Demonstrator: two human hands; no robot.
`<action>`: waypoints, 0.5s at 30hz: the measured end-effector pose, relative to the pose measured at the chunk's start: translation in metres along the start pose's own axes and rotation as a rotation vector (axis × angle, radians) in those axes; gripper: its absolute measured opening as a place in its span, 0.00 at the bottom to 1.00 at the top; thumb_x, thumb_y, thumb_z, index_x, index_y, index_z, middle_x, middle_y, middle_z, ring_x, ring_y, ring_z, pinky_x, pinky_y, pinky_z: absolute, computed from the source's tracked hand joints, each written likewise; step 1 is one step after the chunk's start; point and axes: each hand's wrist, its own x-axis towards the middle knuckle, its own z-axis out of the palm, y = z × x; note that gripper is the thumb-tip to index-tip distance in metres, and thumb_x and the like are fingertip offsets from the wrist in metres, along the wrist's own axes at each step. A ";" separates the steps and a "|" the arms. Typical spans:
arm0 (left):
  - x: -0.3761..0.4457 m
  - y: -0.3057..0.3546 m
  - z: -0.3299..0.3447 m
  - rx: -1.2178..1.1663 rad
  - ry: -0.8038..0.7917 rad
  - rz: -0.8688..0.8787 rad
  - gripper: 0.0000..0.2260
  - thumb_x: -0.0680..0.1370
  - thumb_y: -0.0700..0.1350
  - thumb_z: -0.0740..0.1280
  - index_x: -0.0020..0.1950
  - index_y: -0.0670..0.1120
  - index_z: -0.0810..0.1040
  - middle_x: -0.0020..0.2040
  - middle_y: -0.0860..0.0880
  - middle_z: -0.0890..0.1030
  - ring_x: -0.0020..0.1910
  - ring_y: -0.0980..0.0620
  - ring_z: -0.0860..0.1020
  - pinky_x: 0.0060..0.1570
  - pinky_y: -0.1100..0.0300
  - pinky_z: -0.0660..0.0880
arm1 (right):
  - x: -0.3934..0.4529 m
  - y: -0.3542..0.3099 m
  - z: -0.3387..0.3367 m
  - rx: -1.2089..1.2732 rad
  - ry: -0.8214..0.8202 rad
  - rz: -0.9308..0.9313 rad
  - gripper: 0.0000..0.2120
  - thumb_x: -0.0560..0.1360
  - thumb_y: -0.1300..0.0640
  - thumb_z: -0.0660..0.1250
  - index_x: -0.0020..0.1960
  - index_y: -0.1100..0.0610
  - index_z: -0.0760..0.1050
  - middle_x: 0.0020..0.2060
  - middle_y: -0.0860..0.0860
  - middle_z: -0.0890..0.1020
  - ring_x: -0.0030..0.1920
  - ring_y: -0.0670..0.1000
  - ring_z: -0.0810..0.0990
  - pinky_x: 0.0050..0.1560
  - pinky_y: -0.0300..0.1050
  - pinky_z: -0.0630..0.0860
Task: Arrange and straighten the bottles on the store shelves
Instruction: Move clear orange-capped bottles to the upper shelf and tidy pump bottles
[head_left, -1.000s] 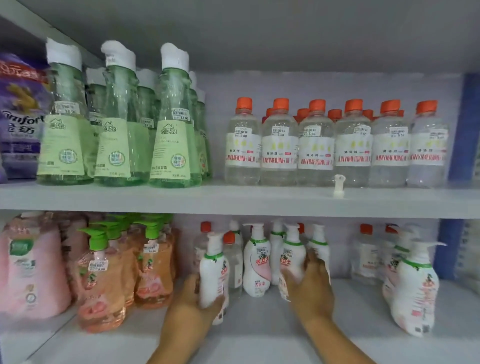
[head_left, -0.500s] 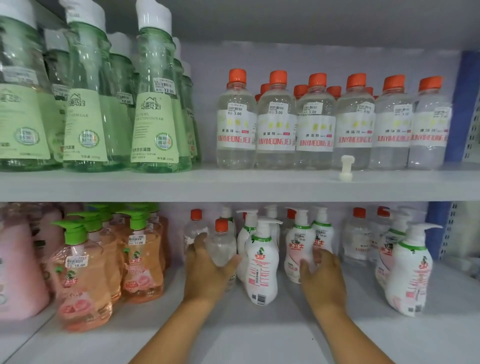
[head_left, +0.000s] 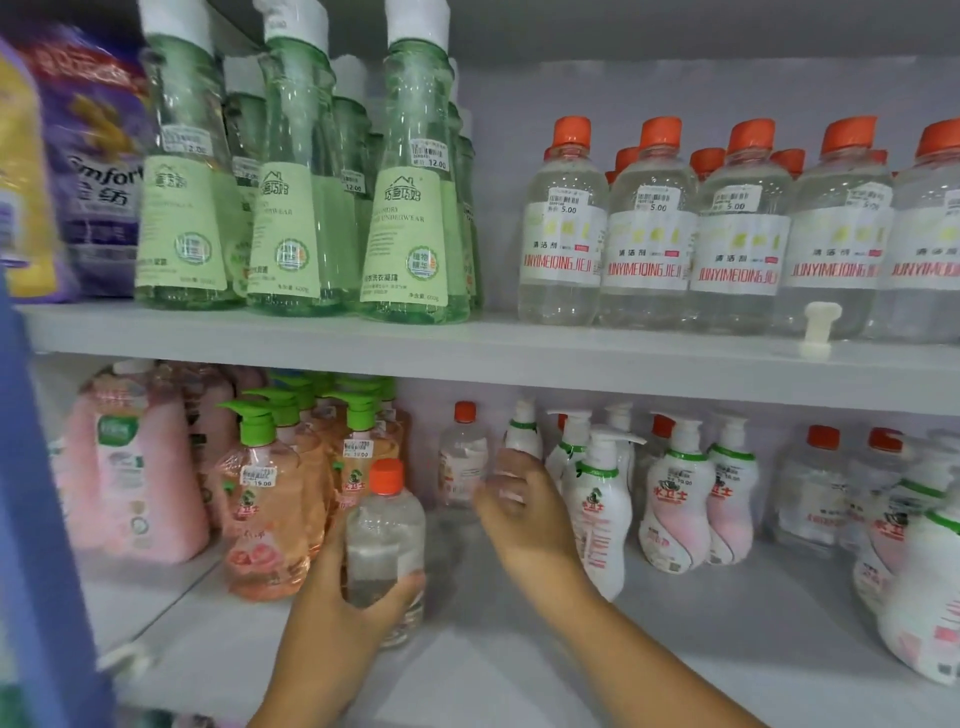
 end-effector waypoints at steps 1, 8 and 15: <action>-0.002 -0.001 -0.006 -0.009 0.021 0.007 0.39 0.66 0.52 0.84 0.70 0.72 0.69 0.59 0.72 0.80 0.56 0.72 0.79 0.49 0.73 0.74 | 0.017 0.002 0.013 -0.047 0.003 0.024 0.17 0.75 0.52 0.74 0.60 0.44 0.73 0.50 0.39 0.81 0.50 0.33 0.80 0.48 0.26 0.74; -0.001 -0.007 -0.010 -0.072 0.050 0.026 0.40 0.66 0.46 0.84 0.72 0.67 0.71 0.59 0.72 0.79 0.57 0.69 0.79 0.48 0.76 0.74 | 0.091 0.026 0.082 -0.330 0.144 0.157 0.14 0.71 0.50 0.78 0.44 0.49 0.72 0.40 0.43 0.79 0.49 0.54 0.85 0.47 0.43 0.77; 0.005 -0.001 -0.017 -0.201 -0.043 -0.025 0.34 0.71 0.34 0.79 0.66 0.66 0.74 0.46 0.62 0.87 0.37 0.63 0.85 0.32 0.71 0.78 | 0.062 0.028 0.075 -0.434 0.081 0.149 0.14 0.72 0.49 0.72 0.54 0.55 0.80 0.46 0.50 0.86 0.46 0.49 0.86 0.49 0.50 0.83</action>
